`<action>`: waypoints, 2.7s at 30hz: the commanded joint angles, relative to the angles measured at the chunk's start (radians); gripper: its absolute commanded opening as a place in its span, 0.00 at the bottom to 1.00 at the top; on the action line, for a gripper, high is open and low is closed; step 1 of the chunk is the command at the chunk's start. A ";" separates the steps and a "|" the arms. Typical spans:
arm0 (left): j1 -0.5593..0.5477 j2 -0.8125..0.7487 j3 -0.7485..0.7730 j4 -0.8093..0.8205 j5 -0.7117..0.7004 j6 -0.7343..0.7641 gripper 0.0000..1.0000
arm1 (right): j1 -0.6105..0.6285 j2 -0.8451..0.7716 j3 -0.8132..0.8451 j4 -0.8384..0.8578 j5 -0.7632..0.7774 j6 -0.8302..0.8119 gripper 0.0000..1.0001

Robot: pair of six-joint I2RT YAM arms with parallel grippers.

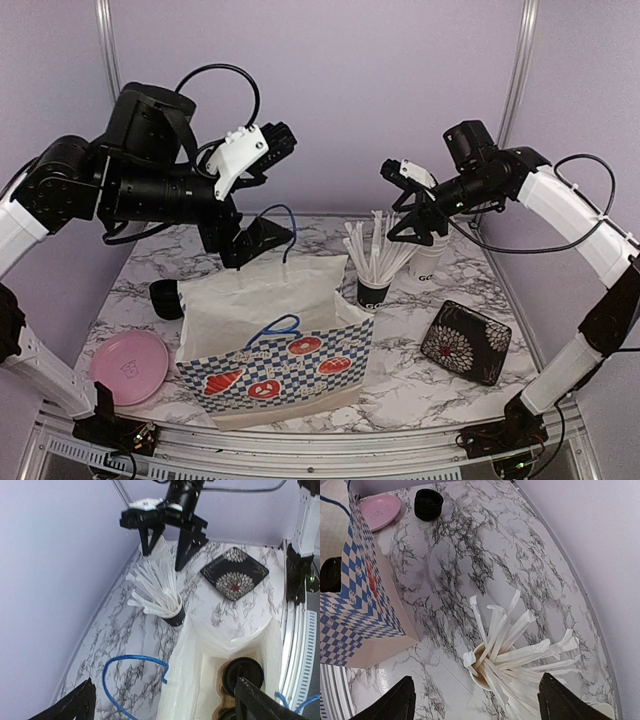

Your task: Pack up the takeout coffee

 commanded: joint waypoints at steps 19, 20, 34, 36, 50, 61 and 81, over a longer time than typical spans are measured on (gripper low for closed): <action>0.561 -0.217 -0.496 0.672 -0.166 -0.310 0.94 | 0.022 0.119 -0.029 0.038 0.043 0.004 0.52; 0.569 -0.219 -0.526 0.693 -0.164 -0.306 0.94 | 0.025 0.125 -0.030 0.040 0.042 0.003 0.52; 0.588 -0.178 -0.570 0.709 -0.099 -0.255 0.94 | 0.064 0.164 0.027 0.020 0.030 0.014 0.52; 0.588 -0.181 -0.572 0.709 -0.089 -0.254 0.93 | 0.064 0.159 0.038 0.017 0.025 0.016 0.52; 0.588 -0.201 -0.587 0.721 -0.078 -0.238 0.93 | 0.095 0.146 0.029 -0.020 0.087 0.027 0.52; 0.588 -0.206 -0.590 0.722 -0.061 -0.241 0.93 | 0.129 0.194 0.013 -0.042 0.153 0.020 0.33; 0.588 -0.188 -0.596 0.722 -0.056 -0.225 0.93 | 0.133 0.105 0.080 -0.074 0.104 0.022 0.00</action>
